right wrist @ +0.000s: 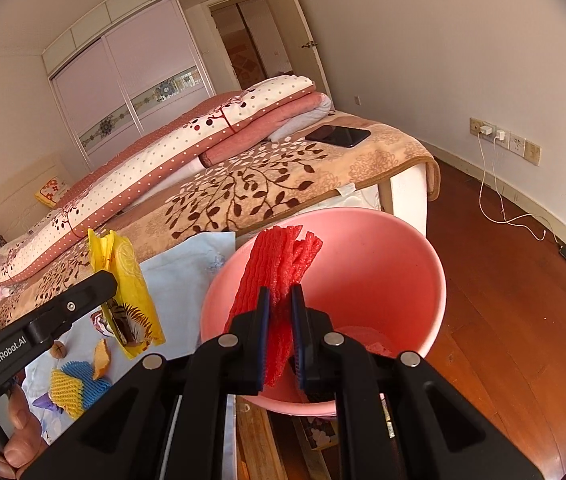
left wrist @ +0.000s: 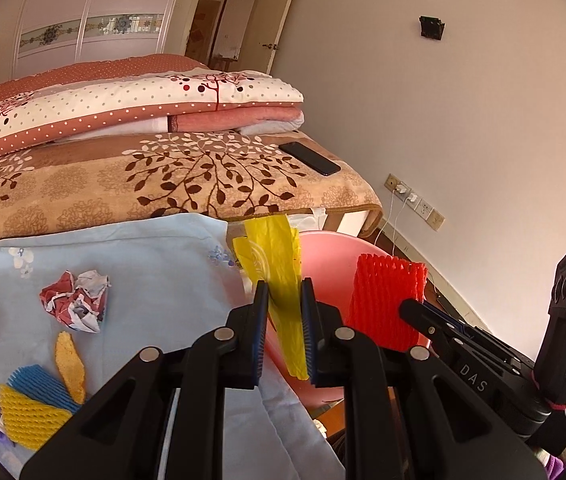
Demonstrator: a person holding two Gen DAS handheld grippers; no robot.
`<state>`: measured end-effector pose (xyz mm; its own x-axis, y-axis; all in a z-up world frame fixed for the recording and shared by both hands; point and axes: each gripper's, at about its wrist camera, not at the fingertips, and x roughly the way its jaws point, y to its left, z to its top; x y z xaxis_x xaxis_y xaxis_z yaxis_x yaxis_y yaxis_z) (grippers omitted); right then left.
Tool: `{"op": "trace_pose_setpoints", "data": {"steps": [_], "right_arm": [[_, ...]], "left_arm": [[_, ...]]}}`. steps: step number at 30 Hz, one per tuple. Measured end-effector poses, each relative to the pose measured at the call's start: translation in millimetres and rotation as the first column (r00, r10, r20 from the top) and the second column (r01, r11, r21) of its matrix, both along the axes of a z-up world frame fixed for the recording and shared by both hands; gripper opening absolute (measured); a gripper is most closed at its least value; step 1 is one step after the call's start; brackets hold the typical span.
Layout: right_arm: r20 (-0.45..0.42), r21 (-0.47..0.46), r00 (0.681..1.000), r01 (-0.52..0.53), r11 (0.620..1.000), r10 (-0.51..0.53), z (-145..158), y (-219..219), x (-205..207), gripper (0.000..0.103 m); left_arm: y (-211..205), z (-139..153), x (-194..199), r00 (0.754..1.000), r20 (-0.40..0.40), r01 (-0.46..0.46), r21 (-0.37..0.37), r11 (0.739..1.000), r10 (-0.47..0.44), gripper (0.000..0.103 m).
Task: Collect trash
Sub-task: 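Carry the red net and yellow bag over the pink bucket with both tools, then open right tool over the bucket while left tool releases the yellow bag inside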
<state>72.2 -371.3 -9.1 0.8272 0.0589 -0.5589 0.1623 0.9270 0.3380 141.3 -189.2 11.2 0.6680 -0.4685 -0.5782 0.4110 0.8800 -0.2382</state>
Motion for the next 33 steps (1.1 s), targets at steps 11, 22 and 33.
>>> {"op": "trace_pose_setpoints", "data": {"steps": [11,22,33], "right_arm": [[-0.04,0.018,0.998,0.045,0.999,-0.044,-17.4,-23.4,1.8,0.01],[-0.052,0.037,0.997,0.067,0.997,-0.065,-24.8,-32.9,3.8,0.015],[-0.039,0.033,0.997,0.074,0.997,-0.073,-19.8,-30.8,-0.2,0.036]], "left_arm": [[-35.0,-18.0,10.6,0.996,-0.043,0.073,0.027,0.997,-0.072,0.016],[-49.8,-26.7,16.9,0.988,-0.107,0.118,0.023,0.993,-0.115,0.03],[-45.7,-19.7,9.7,0.989,-0.091,0.114,0.002,0.993,-0.113,0.034]]}}
